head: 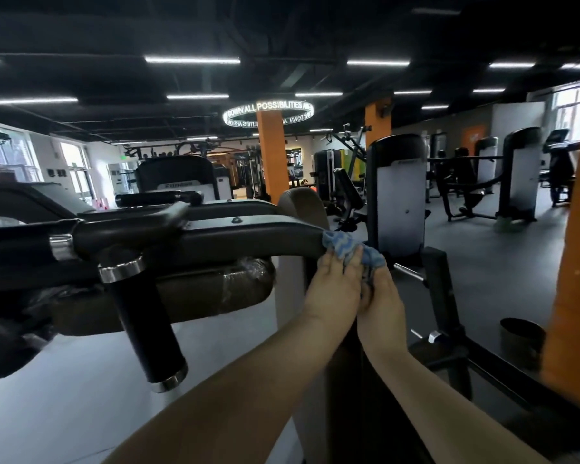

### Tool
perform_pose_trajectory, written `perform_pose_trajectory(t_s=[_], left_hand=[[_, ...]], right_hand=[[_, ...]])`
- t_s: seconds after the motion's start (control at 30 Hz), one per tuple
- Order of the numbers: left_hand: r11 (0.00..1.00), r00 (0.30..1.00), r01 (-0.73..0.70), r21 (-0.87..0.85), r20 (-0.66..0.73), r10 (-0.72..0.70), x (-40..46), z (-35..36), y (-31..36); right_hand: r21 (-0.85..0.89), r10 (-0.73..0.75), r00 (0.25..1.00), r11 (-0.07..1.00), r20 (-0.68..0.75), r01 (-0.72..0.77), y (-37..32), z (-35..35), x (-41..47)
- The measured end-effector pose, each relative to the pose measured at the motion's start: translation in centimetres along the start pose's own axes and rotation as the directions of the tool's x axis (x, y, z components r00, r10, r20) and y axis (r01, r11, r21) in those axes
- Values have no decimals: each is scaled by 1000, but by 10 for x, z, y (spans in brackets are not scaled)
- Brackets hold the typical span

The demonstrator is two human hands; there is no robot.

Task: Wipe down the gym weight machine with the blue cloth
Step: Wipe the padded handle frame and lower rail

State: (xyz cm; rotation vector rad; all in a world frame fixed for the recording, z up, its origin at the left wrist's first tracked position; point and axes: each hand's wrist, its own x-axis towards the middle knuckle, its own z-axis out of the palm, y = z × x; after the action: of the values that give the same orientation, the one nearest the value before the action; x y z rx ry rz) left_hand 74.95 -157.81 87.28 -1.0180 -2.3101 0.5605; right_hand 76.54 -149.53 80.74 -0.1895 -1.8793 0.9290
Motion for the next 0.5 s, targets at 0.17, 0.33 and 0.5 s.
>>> perform_pose_trajectory(t_s=[0.17, 0.33, 0.5], left_hand=[[998, 999, -18, 60, -42, 21, -4, -1, -9], [993, 997, 30, 117, -69, -22, -23, -2, -40], [985, 991, 133, 111, -42, -129, -53, -13, -78]], right_hand=[[-61, 1, 999, 998, 53, 2, -4, 7, 8], [-184, -98, 980, 974, 171, 129, -32, 13, 17], [-190, -235, 926, 935, 296, 298, -76, 24, 22]])
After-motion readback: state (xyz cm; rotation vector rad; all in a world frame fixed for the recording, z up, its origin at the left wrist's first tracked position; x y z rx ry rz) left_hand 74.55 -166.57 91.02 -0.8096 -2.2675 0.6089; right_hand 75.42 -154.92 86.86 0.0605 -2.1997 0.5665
